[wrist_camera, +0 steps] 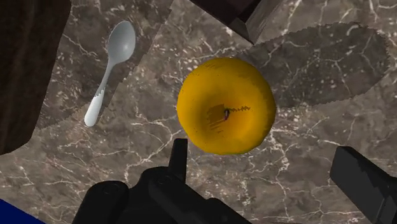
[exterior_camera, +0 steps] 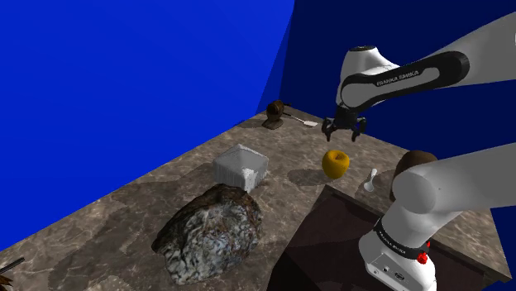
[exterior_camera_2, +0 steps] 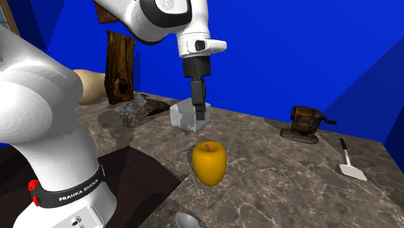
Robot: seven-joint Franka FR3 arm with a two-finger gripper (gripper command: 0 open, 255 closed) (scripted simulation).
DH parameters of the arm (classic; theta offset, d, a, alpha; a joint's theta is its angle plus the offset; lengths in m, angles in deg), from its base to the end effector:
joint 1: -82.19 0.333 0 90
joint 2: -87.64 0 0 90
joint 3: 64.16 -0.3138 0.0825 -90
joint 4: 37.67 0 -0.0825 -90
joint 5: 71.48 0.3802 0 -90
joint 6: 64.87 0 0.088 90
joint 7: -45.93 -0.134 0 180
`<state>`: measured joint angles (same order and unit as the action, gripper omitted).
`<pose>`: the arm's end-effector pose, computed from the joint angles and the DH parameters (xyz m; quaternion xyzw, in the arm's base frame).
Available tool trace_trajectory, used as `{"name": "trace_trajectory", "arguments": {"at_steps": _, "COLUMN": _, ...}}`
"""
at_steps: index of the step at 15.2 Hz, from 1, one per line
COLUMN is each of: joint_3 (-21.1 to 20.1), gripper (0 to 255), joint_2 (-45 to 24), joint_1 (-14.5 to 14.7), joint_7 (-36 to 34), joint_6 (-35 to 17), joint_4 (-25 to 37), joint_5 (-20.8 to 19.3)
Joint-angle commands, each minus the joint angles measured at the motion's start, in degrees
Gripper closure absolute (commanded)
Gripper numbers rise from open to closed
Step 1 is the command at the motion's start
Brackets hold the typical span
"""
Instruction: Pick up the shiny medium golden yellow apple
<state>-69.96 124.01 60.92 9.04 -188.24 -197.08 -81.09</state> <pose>0.3170 -0.1036 0.3635 0.9083 -0.4062 0.0179 0.0983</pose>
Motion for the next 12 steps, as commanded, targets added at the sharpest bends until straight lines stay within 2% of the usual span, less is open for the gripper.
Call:
{"name": "trace_trajectory", "arguments": {"at_steps": 1, "joint_3": -0.2, "gripper": 0, "joint_2": -2.4, "joint_1": -2.8, "joint_7": -3.8, "joint_6": -4.5, "joint_4": -1.7, "joint_5": -1.7}}
{"name": "trace_trajectory", "arguments": {"at_steps": 2, "joint_3": -0.4, "gripper": 0, "joint_2": -3.8, "joint_1": -4.3, "joint_7": -5.7, "joint_6": -6.8, "joint_4": -2.4, "joint_5": -2.6}}
{"name": "trace_trajectory", "arguments": {"at_steps": 10, "joint_3": -1.2, "gripper": 0, "joint_2": -9.2, "joint_1": -5.7, "joint_7": -8.3, "joint_6": -14.8, "joint_4": -5.2, "joint_5": -4.6}}
{"name": "trace_trajectory", "arguments": {"at_steps": 12, "joint_3": -1.2, "gripper": 0, "joint_2": -9.2, "joint_1": -5.7, "joint_7": -8.3, "joint_6": -14.8, "joint_4": -5.2, "joint_5": -4.6}}
